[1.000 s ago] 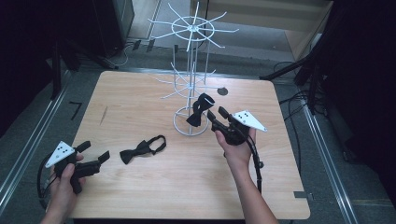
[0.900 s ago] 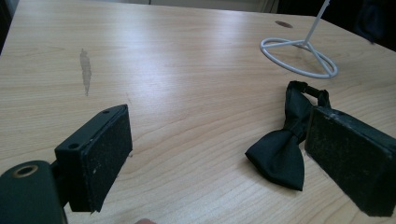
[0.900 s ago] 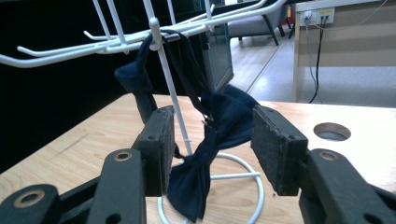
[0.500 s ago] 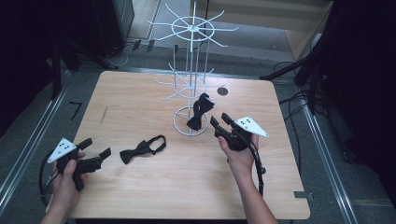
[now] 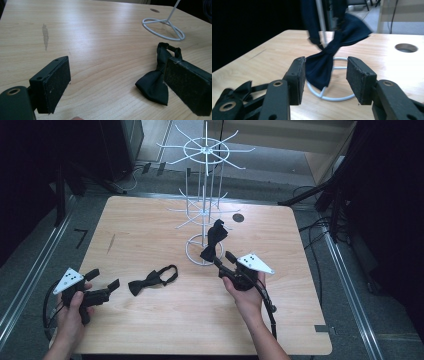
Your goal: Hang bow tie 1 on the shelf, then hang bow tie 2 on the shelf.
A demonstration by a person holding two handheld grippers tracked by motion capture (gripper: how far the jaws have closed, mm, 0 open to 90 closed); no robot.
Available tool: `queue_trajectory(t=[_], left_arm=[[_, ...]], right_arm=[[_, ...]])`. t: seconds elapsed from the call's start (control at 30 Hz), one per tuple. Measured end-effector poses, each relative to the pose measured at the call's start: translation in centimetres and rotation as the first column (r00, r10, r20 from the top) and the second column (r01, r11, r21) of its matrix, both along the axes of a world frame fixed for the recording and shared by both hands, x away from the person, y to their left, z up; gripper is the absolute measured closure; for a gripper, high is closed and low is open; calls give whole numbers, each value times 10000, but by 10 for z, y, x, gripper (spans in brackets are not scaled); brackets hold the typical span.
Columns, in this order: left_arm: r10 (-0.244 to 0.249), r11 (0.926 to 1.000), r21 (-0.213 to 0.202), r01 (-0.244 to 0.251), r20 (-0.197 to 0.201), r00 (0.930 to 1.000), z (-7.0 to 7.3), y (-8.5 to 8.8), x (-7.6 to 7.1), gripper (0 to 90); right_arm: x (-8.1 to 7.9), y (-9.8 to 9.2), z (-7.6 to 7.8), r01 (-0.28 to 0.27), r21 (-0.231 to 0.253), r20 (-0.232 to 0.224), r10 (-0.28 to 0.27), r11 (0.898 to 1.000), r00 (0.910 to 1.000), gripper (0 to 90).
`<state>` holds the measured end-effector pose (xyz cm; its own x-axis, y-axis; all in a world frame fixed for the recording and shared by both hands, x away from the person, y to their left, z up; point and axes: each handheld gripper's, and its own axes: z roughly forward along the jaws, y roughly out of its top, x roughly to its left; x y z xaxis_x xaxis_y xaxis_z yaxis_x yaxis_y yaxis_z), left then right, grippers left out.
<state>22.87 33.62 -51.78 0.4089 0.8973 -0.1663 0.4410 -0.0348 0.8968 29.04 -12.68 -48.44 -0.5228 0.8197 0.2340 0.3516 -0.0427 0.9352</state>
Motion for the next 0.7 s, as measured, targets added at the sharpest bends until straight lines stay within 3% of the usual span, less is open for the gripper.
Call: queue_trajectory(t=[0.23,0.37,0.63,0.7], left_arm=[[-382,9993,54,383,-72,9992,-1,-6,1,47],[-578,9976,358,591,-363,9977,-4,-13,4,46],[-578,9970,499,587,-210,9981,-4,-14,4,47],[-545,9970,528,565,-385,9978,-5,-15,5,46]], right_arm=[[-8,17,-1,-493,-197,126,495,9986,9987,513],[-9,26,-5,-669,-373,18,670,9971,9977,514],[-10,34,-9,-872,-508,-45,871,9949,9962,515],[-10,35,-10,-893,-550,-75,890,9945,9960,515]])
